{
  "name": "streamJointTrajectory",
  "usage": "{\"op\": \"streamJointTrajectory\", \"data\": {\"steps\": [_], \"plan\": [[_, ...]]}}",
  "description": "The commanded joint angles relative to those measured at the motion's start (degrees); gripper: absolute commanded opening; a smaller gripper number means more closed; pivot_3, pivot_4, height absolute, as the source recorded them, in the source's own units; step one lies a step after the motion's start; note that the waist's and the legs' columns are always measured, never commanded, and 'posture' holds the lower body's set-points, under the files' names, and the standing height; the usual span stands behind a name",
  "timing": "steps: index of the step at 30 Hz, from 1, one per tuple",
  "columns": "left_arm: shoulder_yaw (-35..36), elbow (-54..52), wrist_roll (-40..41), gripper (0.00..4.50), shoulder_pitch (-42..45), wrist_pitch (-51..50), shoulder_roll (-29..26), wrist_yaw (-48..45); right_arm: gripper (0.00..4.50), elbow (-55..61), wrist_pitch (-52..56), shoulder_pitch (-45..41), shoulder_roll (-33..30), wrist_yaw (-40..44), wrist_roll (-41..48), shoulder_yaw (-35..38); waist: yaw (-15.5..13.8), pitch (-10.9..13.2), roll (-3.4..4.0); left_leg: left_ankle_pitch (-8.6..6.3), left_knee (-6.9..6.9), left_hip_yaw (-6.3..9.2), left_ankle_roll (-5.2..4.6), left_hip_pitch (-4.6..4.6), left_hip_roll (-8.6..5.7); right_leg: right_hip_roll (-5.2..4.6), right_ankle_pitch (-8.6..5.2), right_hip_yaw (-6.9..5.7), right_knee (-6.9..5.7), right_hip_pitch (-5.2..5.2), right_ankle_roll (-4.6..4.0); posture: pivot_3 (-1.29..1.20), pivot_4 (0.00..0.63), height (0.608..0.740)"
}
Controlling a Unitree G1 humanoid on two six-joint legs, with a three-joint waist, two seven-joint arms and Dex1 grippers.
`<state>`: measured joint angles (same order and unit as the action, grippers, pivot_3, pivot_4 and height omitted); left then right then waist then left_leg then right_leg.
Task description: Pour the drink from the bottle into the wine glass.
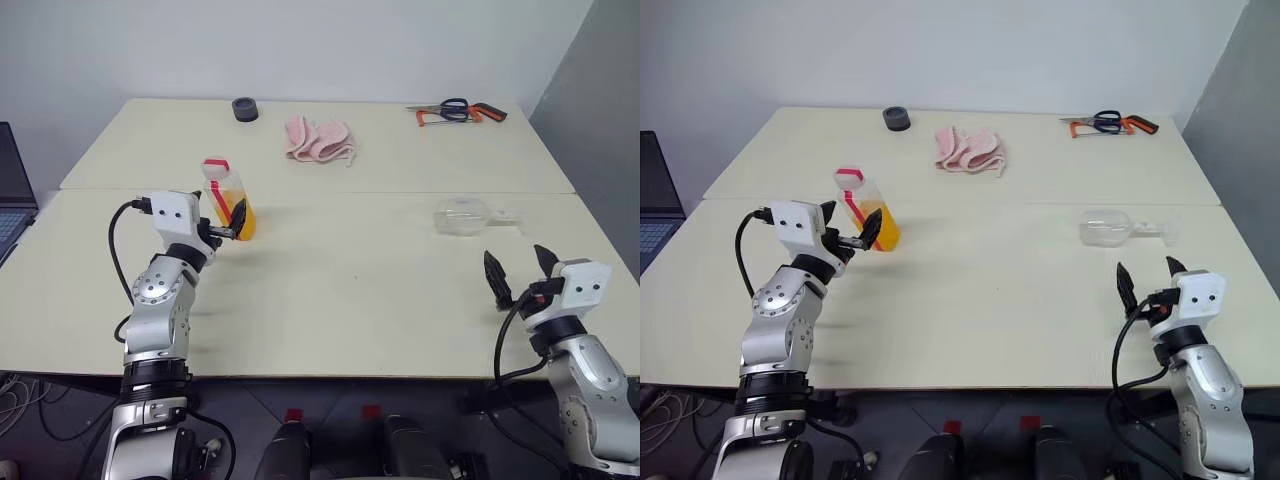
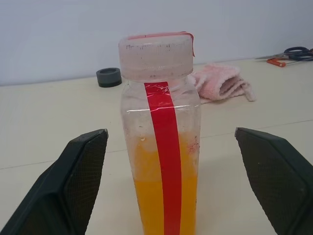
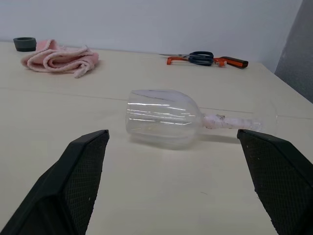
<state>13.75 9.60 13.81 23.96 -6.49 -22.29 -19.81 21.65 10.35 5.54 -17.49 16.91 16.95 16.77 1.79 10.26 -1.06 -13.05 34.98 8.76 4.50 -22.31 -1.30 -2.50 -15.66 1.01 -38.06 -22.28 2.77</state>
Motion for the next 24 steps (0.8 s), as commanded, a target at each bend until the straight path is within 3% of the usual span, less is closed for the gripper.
{"op": "streamJointTrajectory", "data": {"steps": [1, 13, 20, 24], "plan": [[-0.2, -1.9, -0.5, 4.45, -0.1, 1.7, -0.6, -0.4, 4.50, 0.9, -1.5, -0.1, -0.2, 0.1, 0.1, 0.5, 0.0, 0.0, 0.00, 0.00, 0.00, 0.00, 0.00, 0.00, 0.00, 0.00, 0.00, 0.00, 0.00, 0.00, 0.00, 0.00, 0.150, 0.740], [-0.4, -2.1, -1.0, 4.45, -0.3, 0.9, -0.5, 0.2, 4.50, 0.8, -1.5, 0.1, -0.2, 0.4, 0.0, 0.3, 0.0, 0.0, 0.01, 0.00, 0.00, -0.01, 0.00, 0.01, 0.00, 0.00, 0.00, 0.01, -0.01, 0.00, 0.00, 0.00, 0.150, 0.740], [0.8, -3.4, 3.5, 4.45, -0.8, -1.0, 0.3, -2.7, 4.50, 1.2, -1.1, 0.4, -0.5, 1.5, 0.6, -0.3, 0.0, 0.0, 0.01, 0.00, 0.00, -0.01, 0.00, 0.02, 0.00, 0.00, 0.00, 0.01, -0.02, 0.00, 0.00, 0.00, 0.150, 0.740], [-0.1, -2.3, 0.9, 4.45, -0.3, -0.5, 0.1, -0.7, 4.50, 1.6, -0.7, 0.5, -0.7, 2.7, 1.5, -0.2, 0.0, 0.0, 0.01, 0.00, 0.00, -0.01, 0.00, 0.04, 0.00, 0.00, 0.00, 0.01, -0.02, 0.01, 0.00, 0.00, 0.150, 0.740]]}}
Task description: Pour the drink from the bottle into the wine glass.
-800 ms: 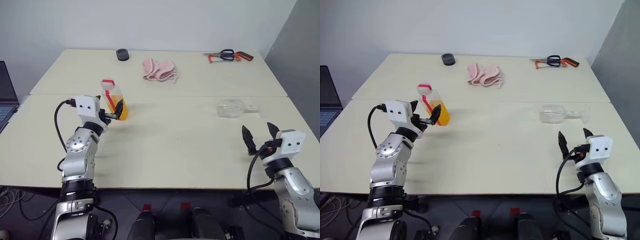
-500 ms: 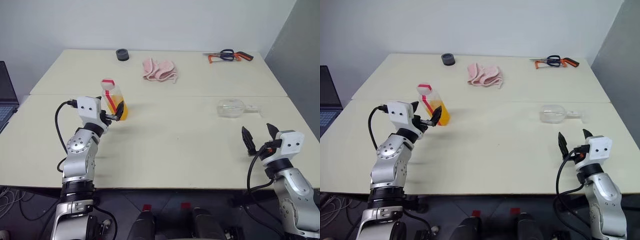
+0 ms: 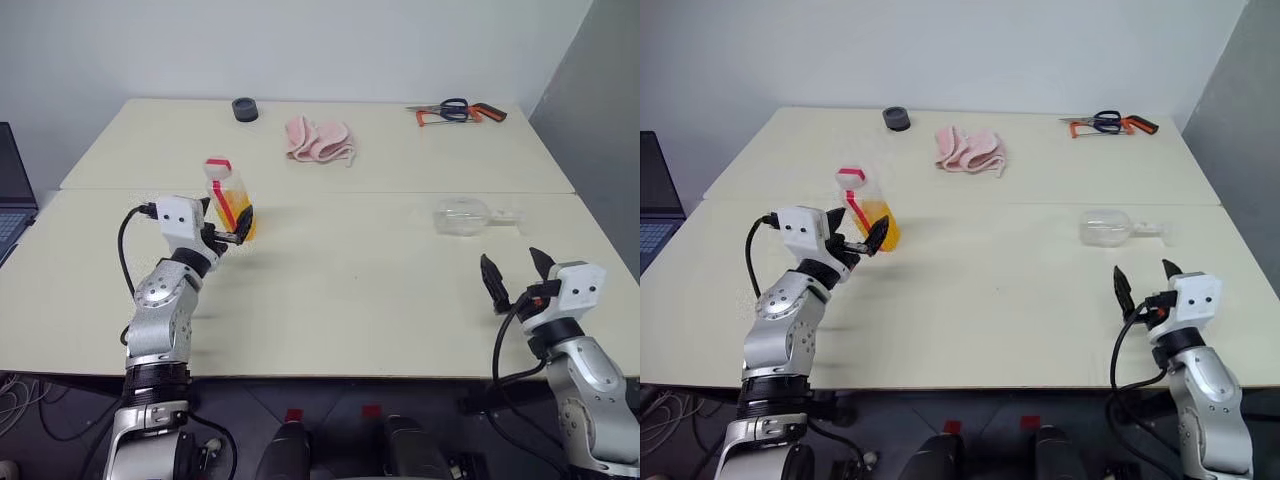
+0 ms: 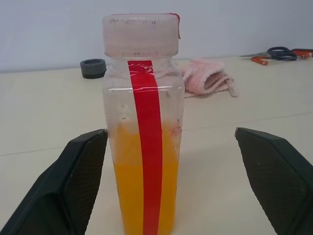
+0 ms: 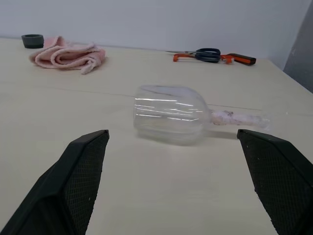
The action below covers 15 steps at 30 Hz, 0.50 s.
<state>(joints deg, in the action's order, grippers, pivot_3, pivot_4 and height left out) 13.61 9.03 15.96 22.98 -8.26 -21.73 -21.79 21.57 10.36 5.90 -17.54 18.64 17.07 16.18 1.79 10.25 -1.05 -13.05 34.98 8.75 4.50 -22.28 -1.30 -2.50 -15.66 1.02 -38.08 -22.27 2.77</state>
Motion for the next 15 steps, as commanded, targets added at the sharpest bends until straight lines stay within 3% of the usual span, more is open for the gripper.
{"op": "streamJointTrajectory", "data": {"steps": [1, 9, 15], "plan": [[-0.1, -1.7, -1.6, 4.45, 0.8, 1.4, -0.2, 1.7, 4.50, 1.8, -0.6, 0.3, -0.8, 1.4, 1.6, 0.3, 0.0, 0.0, 0.00, 0.00, 0.00, 0.00, 0.00, 0.00, 0.00, 0.00, 0.00, 0.00, 0.00, 0.00, 0.00, 0.00, 0.150, 0.740], [-0.2, -2.1, -1.8, 4.45, 1.5, -1.0, 1.5, 4.9, 4.50, 7.8, 4.7, 0.9, -5.4, 9.0, 5.8, -4.9, 0.0, 0.0, 0.00, 0.00, 0.00, -0.02, 0.00, 0.03, 0.00, 0.00, 0.00, 0.02, 0.00, 0.02, 0.00, 0.00, 0.150, 0.740], [0.8, -0.6, -0.4, 4.45, 4.2, -3.9, 1.3, 5.7, 4.50, 10.3, 9.2, -2.2, -7.6, 10.0, 9.2, -6.4, 0.0, 0.0, -0.02, 0.00, 0.04, 0.00, 0.00, 0.03, 0.00, 0.00, 0.00, -0.02, 0.00, 0.04, 0.00, 0.00, 0.150, 0.740]]}}
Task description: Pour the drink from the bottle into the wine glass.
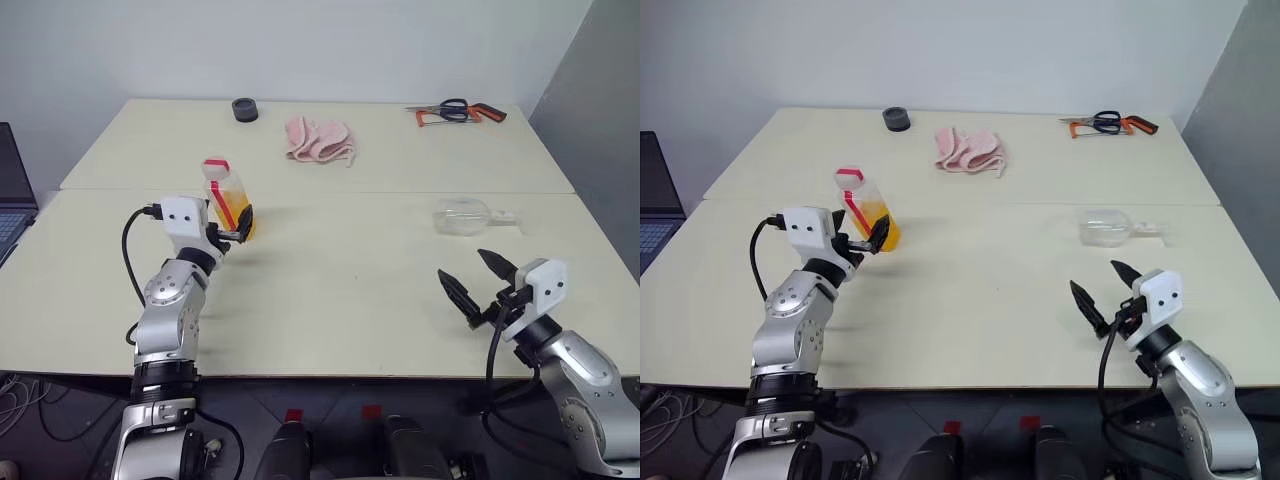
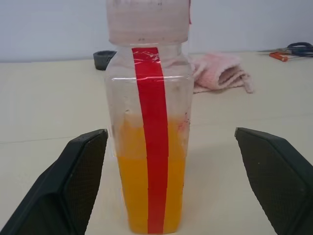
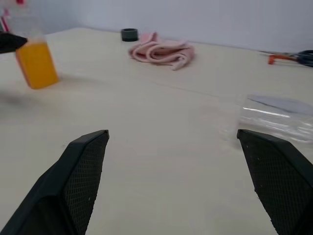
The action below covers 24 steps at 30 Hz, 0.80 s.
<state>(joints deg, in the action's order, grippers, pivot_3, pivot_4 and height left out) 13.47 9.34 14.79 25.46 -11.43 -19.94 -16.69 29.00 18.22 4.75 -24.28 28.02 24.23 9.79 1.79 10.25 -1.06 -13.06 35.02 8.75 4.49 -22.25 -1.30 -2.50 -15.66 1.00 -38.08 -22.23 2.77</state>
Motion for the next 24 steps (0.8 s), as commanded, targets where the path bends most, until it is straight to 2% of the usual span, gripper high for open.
{"op": "streamJointTrajectory", "data": {"steps": [1, 24], "plan": [[0.9, -0.8, 0.4, 4.45, 2.0, -1.1, -0.7, 0.9, 4.50, 3.4, 2.3, -1.4, -1.1, 1.0, 2.9, -0.3, 0.0, 0.0, -0.01, 0.00, 0.00, 0.00, 0.00, 0.00, 0.00, 0.00, 0.00, 0.00, 0.01, 0.01, 0.00, 0.00, 0.150, 0.740], [0.3, 9.0, -2.3, 4.45, 10.3, -0.9, -2.1, 2.1, 4.50, 4.5, 4.0, -0.8, -2.5, 1.7, 2.6, -2.2, 0.0, 0.0, -0.01, 0.00, 0.03, 0.01, 0.01, -0.01, -0.01, 0.00, 0.00, -0.02, 0.01, 0.01, 0.00, 0.00, 0.150, 0.740]]}}
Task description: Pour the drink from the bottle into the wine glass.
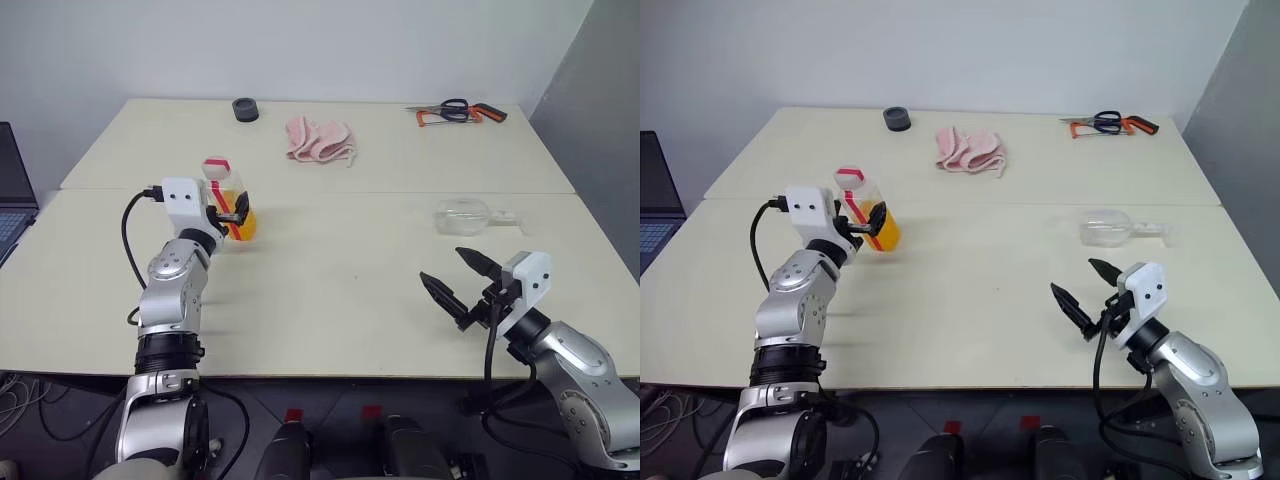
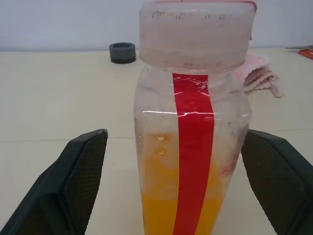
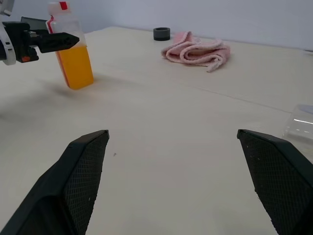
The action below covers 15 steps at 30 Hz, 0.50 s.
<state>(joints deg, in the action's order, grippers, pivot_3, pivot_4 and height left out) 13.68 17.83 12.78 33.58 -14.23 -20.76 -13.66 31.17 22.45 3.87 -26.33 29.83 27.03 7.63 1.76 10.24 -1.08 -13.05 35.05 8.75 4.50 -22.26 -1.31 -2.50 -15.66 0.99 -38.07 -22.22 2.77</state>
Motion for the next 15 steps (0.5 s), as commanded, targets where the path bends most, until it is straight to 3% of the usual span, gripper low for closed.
{"op": "streamJointTrajectory", "data": {"steps": [1, 14, 15], "plan": [[0.1, 1.2, -0.3, 4.45, 2.6, 2.1, -1.4, -1.2, 4.50, 2.4, -0.2, 0.1, -0.5, -0.1, -0.2, 0.0, 0.1, 0.0, 0.00, 0.00, 0.00, 0.00, 0.00, 0.00, 0.00, 0.00, 0.00, 0.00, 0.00, 0.00, 0.00, 0.00, 0.150, 0.740], [-0.9, 6.7, -1.2, 4.45, 6.0, 5.8, -1.5, -4.0, 4.50, 2.8, 0.4, 0.2, -0.7, -0.6, -0.4, -0.1, 0.1, 0.0, 0.00, 0.00, 0.01, -0.01, 0.00, 0.00, 0.00, 0.00, 0.00, 0.01, 0.00, 0.00, 0.00, 0.00, 0.150, 0.740], [-1.0, 6.8, -1.3, 4.27, 6.0, 6.2, -1.5, -4.0, 4.50, 2.8, 0.4, 0.3, -0.7, -0.6, -0.5, -0.2, 0.1, 0.0, 0.00, 0.00, 0.01, -0.01, 0.00, 0.00, 0.00, 0.00, 0.00, 0.01, 0.00, -0.01, 0.00, 0.00, 0.150, 0.740]]}}
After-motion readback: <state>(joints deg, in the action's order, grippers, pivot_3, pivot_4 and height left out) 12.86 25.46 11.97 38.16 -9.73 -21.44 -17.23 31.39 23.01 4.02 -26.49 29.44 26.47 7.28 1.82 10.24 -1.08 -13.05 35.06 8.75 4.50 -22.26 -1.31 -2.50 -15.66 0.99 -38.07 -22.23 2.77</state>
